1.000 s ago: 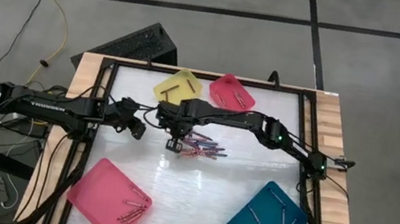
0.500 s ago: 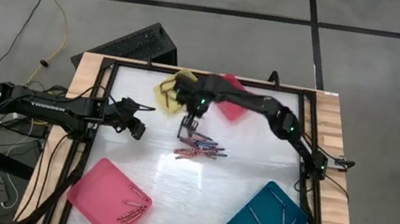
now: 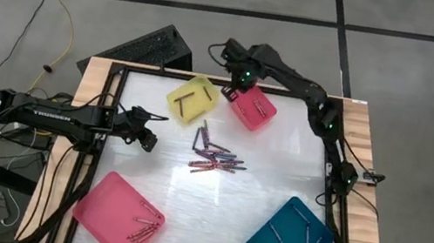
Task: Sort crayons
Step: Put the pink crayon into the red bin
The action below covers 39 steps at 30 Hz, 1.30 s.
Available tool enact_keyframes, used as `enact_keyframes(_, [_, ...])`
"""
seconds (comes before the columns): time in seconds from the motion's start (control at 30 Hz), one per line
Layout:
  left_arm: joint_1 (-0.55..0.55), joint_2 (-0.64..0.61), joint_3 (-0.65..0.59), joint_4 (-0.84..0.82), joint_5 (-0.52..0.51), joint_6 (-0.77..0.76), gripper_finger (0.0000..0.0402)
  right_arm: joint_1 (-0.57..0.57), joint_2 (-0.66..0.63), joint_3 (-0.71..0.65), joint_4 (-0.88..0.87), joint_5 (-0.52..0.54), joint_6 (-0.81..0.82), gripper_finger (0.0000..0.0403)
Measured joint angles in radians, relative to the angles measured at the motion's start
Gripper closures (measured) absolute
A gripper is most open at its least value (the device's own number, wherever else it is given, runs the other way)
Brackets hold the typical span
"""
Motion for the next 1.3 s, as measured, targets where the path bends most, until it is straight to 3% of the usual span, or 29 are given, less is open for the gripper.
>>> enact_keyframes(0.7, [0.000, 0.000, 0.000, -0.020, -0.017, -0.003, 0.0269, -0.049, 0.003, -0.421, 0.292, 0.014, 0.113, 0.0395])
enact_keyframes(1.03, [0.000, 0.000, 0.000, -0.021, -0.040, 0.000, 0.0269, -0.048, 0.002, -0.471, 0.343, 0.015, 0.168, 0.0390])
enact_keyframes(1.3, [0.000, 0.000, 0.000, -0.022, -0.044, 0.000, 0.0269, -0.049, 0.002, -0.489, 0.339, 0.015, 0.167, 0.0348])
